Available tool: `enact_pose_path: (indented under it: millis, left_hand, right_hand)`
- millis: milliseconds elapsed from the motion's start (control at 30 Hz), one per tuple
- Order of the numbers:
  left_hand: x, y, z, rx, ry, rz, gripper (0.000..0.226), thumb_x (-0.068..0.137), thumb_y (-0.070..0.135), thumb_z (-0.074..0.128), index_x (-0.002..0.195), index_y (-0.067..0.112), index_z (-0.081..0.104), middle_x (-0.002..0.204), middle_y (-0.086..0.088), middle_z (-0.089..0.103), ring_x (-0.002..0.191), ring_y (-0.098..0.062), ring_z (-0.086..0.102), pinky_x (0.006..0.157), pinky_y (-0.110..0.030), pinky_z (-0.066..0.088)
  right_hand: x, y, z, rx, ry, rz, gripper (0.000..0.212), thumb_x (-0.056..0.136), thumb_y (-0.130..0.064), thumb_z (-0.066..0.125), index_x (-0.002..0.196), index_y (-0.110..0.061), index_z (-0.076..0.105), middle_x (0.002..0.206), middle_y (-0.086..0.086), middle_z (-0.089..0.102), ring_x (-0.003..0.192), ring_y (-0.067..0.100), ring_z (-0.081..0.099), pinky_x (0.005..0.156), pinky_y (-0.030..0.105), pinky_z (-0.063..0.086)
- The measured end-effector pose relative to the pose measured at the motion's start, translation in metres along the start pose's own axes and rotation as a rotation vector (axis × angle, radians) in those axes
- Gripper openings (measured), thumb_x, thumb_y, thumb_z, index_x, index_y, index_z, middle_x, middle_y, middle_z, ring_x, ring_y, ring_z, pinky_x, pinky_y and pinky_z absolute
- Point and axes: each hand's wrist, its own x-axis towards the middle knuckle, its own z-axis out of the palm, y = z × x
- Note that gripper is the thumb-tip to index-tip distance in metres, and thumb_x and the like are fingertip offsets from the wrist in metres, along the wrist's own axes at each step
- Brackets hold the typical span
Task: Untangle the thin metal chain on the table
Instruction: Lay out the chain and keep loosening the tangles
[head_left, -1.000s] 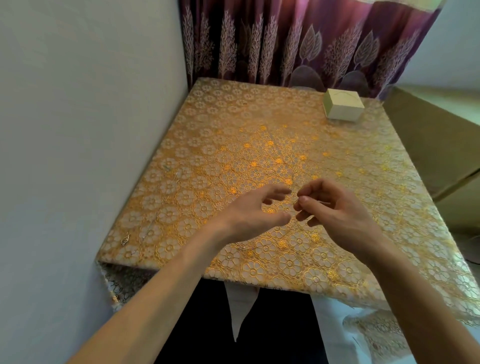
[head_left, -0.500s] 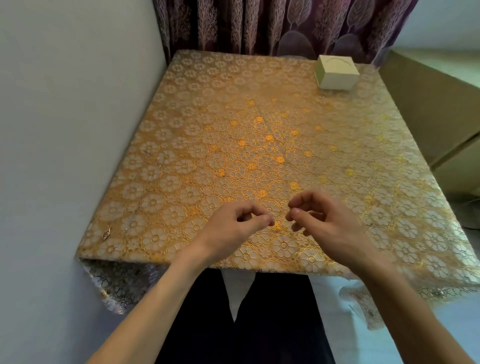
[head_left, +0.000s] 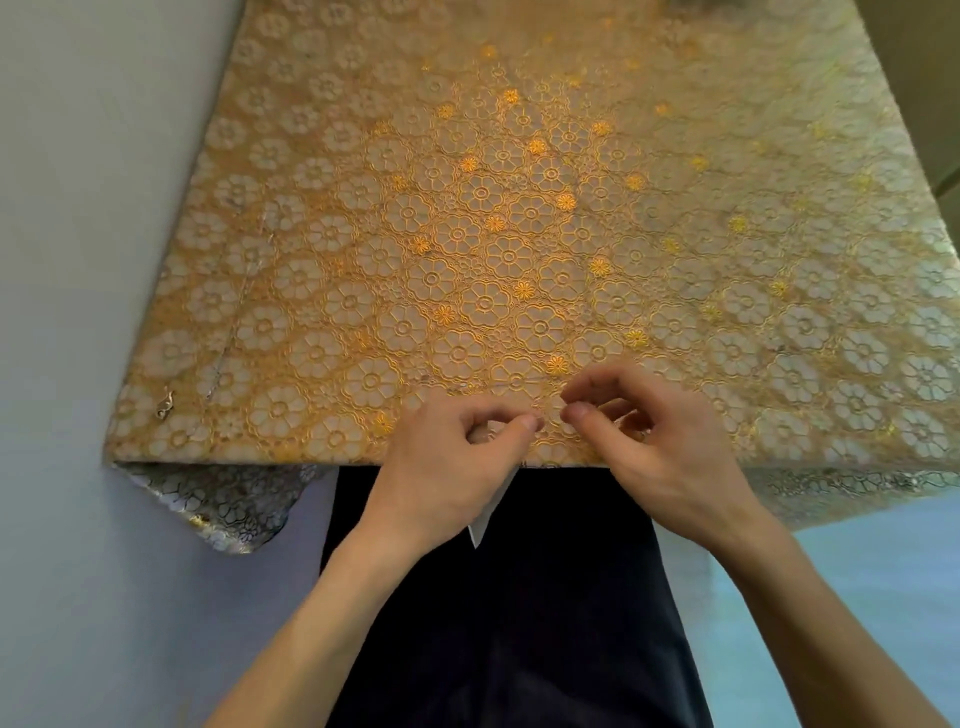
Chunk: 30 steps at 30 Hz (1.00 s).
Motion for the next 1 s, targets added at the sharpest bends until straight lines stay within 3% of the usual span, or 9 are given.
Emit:
enact_pose_path:
  millis: [67, 167, 267, 367, 433, 533, 667, 767, 1000]
  left_hand:
    - [-0.01, -0.003, 0.005, 0.047, 0.058, -0.023, 0.015, 0.09, 0.044, 0.066, 0.087, 0.036, 0.078, 0.049, 0.003, 0.049, 0.051, -0.014, 0.047, 0.059, -0.035, 0.044]
    - [-0.022, -0.01, 0.013, 0.013, 0.111, -0.07, 0.012, 0.09, 0.04, 0.067, 0.086, 0.038, 0.078, 0.046, 0.01, 0.047, 0.048, -0.008, 0.04, 0.051, -0.025, 0.035]
    - [-0.027, -0.017, 0.015, -0.037, 0.141, -0.109, 0.012, 0.091, 0.037, 0.068, 0.086, 0.037, 0.079, 0.047, 0.014, 0.051, 0.049, -0.006, 0.041, 0.052, -0.016, 0.032]
    - [-0.024, -0.023, 0.014, -0.104, 0.179, -0.127, 0.009, 0.086, 0.044, 0.068, 0.086, 0.045, 0.077, 0.072, -0.009, 0.07, 0.071, -0.028, 0.061, 0.065, -0.038, 0.05]
    - [-0.022, -0.024, 0.015, -0.146, 0.208, -0.126, 0.009, 0.088, 0.038, 0.072, 0.083, 0.042, 0.078, 0.058, -0.007, 0.062, 0.061, -0.03, 0.053, 0.06, -0.038, 0.046]
    - [-0.023, -0.027, 0.017, -0.16, 0.233, -0.132, 0.013, 0.09, 0.029, 0.072, 0.081, 0.037, 0.079, 0.045, 0.01, 0.028, 0.048, -0.009, 0.026, 0.052, -0.028, 0.026]
    - [-0.027, -0.03, 0.017, -0.164, 0.228, -0.124, 0.011, 0.089, 0.034, 0.073, 0.083, 0.042, 0.078, 0.051, -0.004, 0.046, 0.052, -0.019, 0.039, 0.057, -0.033, 0.035]
    - [-0.029, -0.031, 0.017, -0.172, 0.236, -0.116, 0.013, 0.09, 0.03, 0.073, 0.081, 0.037, 0.079, 0.047, 0.009, 0.033, 0.049, -0.006, 0.031, 0.052, -0.023, 0.028]
    - [-0.032, -0.028, 0.015, -0.127, 0.231, -0.108, 0.01, 0.089, 0.031, 0.071, 0.082, 0.033, 0.078, 0.047, 0.01, 0.03, 0.047, -0.007, 0.031, 0.048, -0.016, 0.025]
  right_hand:
    - [-0.002, 0.002, 0.003, -0.009, -0.012, -0.019, 0.015, 0.09, -0.01, 0.072, 0.094, -0.024, 0.07, 0.087, -0.016, 0.07, 0.071, 0.011, 0.062, 0.059, 0.014, 0.044]
    - [-0.006, 0.004, 0.008, 0.049, -0.019, -0.013, 0.013, 0.089, -0.009, 0.072, 0.093, -0.021, 0.069, 0.086, -0.013, 0.071, 0.069, 0.011, 0.063, 0.06, 0.014, 0.045]
    - [-0.008, 0.007, 0.013, 0.117, -0.008, 0.038, 0.011, 0.09, -0.014, 0.073, 0.095, -0.023, 0.067, 0.086, -0.008, 0.075, 0.077, 0.014, 0.069, 0.069, 0.027, 0.053]
    - [-0.007, 0.01, 0.017, 0.091, 0.001, 0.055, 0.011, 0.09, -0.018, 0.072, 0.095, -0.025, 0.067, 0.086, -0.011, 0.074, 0.077, 0.013, 0.068, 0.07, 0.029, 0.053]
    - [-0.006, 0.012, 0.021, 0.014, 0.008, 0.019, 0.011, 0.089, -0.015, 0.073, 0.094, -0.024, 0.068, 0.083, -0.018, 0.069, 0.072, 0.011, 0.063, 0.064, 0.017, 0.046]
    - [-0.008, 0.016, 0.025, -0.118, 0.063, -0.048, 0.01, 0.088, -0.015, 0.075, 0.094, -0.022, 0.071, 0.09, -0.015, 0.063, 0.072, 0.013, 0.06, 0.067, 0.008, 0.038]
    - [-0.017, 0.013, 0.03, -0.113, 0.153, -0.089, 0.01, 0.087, -0.016, 0.077, 0.096, -0.02, 0.074, 0.09, -0.008, 0.065, 0.07, 0.014, 0.058, 0.067, 0.008, 0.039]
    - [-0.025, 0.008, 0.034, -0.112, 0.168, -0.136, 0.008, 0.086, -0.015, 0.079, 0.093, -0.018, 0.076, 0.084, -0.008, 0.068, 0.068, 0.011, 0.058, 0.067, 0.008, 0.039]
    - [-0.028, 0.004, 0.043, -0.097, 0.111, -0.117, 0.004, 0.087, -0.015, 0.077, 0.09, -0.017, 0.076, 0.085, -0.01, 0.068, 0.069, 0.008, 0.06, 0.066, 0.008, 0.041]
